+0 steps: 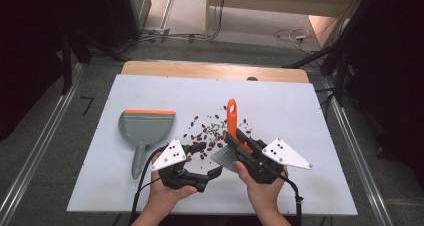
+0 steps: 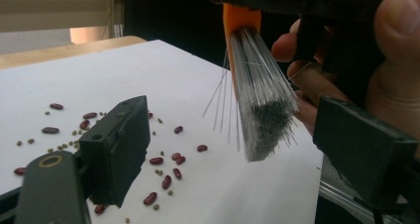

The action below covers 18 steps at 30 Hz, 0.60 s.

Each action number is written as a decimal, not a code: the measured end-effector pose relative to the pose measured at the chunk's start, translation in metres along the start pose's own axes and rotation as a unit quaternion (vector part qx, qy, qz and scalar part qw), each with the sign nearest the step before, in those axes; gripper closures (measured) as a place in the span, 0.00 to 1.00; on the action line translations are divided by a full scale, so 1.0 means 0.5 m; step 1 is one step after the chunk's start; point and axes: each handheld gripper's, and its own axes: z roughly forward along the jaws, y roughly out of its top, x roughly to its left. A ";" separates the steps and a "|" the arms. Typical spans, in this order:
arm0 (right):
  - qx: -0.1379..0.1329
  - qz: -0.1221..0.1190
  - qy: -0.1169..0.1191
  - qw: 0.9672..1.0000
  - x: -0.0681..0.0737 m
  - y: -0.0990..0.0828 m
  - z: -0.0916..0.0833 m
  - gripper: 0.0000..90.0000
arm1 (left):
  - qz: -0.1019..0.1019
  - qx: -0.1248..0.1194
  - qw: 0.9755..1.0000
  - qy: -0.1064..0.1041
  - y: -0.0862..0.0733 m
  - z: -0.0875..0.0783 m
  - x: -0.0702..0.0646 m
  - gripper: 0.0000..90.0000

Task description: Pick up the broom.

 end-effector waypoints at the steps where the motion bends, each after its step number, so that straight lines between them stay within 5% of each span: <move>1: 0.001 -0.002 0.004 1.000 0.005 0.000 0.001 0.77 | 0.001 0.002 1.000 -0.002 0.000 0.002 -0.002 0.20; 11: -0.006 -0.011 0.022 1.000 0.039 -0.003 0.007 0.77 | 0.006 0.014 1.000 0.005 -0.001 0.011 -0.019 0.51; 18: -0.012 -0.011 0.023 1.000 0.049 -0.004 0.008 0.77 | 0.013 0.019 1.000 -0.014 0.002 0.010 -0.025 0.83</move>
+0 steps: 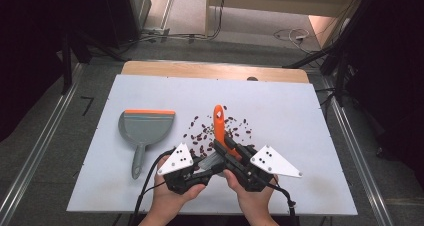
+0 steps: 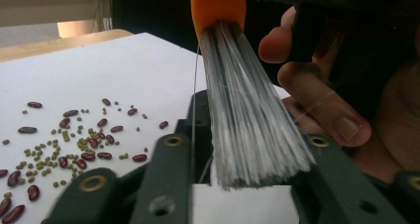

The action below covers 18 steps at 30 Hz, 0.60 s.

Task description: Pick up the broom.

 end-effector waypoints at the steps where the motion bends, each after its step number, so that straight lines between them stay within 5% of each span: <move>1: -0.001 0.002 0.000 1.000 0.000 0.000 0.000 0.77 | 0.000 0.000 1.000 0.000 0.000 0.000 0.000 0.86; 11: 0.009 -0.013 0.020 1.000 -0.006 0.003 0.008 0.76 | 0.003 0.013 1.000 0.007 0.004 -0.008 0.010 0.96; 15: 0.022 -0.019 0.054 0.998 -0.018 0.012 0.009 0.58 | 0.006 0.013 1.000 0.004 0.008 -0.025 0.029 0.96; 18: 0.032 -0.007 0.088 0.996 -0.033 0.019 0.008 0.53 | 0.001 0.009 1.000 0.004 0.011 -0.040 0.044 0.96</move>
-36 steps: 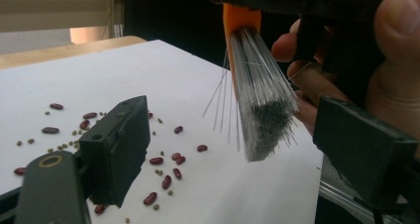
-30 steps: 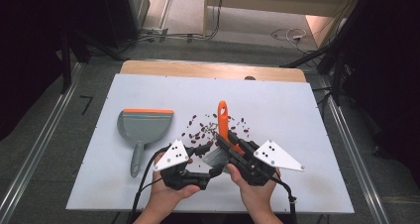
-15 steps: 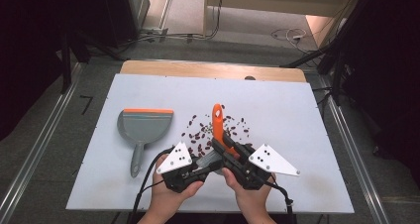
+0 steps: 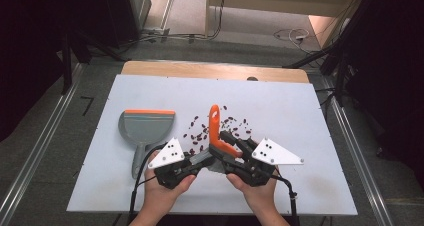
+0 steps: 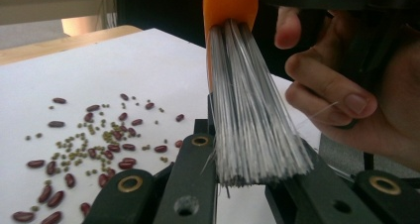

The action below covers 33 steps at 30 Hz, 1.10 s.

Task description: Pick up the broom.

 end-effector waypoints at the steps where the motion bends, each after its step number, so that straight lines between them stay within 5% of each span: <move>1: 0.000 0.003 0.006 1.000 -0.004 0.002 -0.002 0.52 | 0.000 0.000 1.000 0.000 0.000 0.000 0.000 0.96; 9: 0.026 -0.009 0.027 0.999 -0.035 0.012 -0.012 0.46 | 0.001 -0.016 1.000 -0.014 0.011 -0.042 0.033 0.97; 17: 0.093 -0.008 0.088 0.992 -0.079 0.024 -0.019 0.43 | 0.014 -0.019 0.998 -0.058 0.015 -0.068 0.053 0.96; 23: 0.129 -0.016 0.159 0.979 -0.085 0.019 -0.013 0.46 | 0.038 -0.012 0.992 -0.121 0.019 -0.078 0.055 0.96; 28: 0.158 -0.024 0.223 0.962 -0.072 0.011 0.000 0.52 | 0.054 0.003 0.986 -0.157 0.023 -0.073 0.043 0.96; 29: 0.158 -0.024 0.223 0.962 -0.072 0.011 0.000 0.52 | 0.054 0.003 0.986 -0.157 0.023 -0.073 0.043 0.96; 33: 0.174 -0.016 0.252 0.952 -0.067 0.009 0.005 0.60 | 0.058 0.012 0.982 -0.178 0.023 -0.070 0.040 0.96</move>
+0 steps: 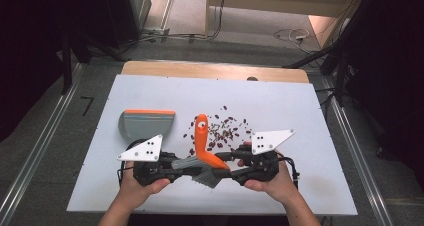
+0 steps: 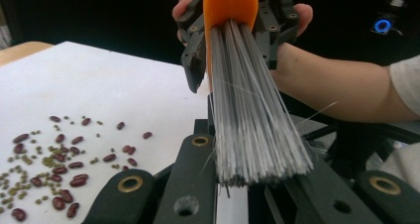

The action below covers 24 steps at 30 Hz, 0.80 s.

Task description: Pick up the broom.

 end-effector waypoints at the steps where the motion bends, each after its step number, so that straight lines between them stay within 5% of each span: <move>1: 0.002 0.002 0.007 1.000 -0.001 -0.001 0.001 0.61 | 0.001 0.001 1.000 -0.004 0.000 0.000 0.000 0.96; 15: 0.027 -0.001 0.048 0.998 0.000 -0.006 0.017 0.76 | -0.009 0.008 0.999 -0.040 -0.003 0.004 0.003 0.96; 20: 0.038 -0.007 0.045 0.998 0.009 -0.002 0.019 0.76 | -0.017 0.004 0.998 -0.056 -0.008 0.002 0.009 0.94; 24: 0.036 -0.001 0.025 0.999 0.014 0.004 0.019 0.76 | -0.028 -0.013 0.998 -0.046 -0.012 -0.003 0.013 0.89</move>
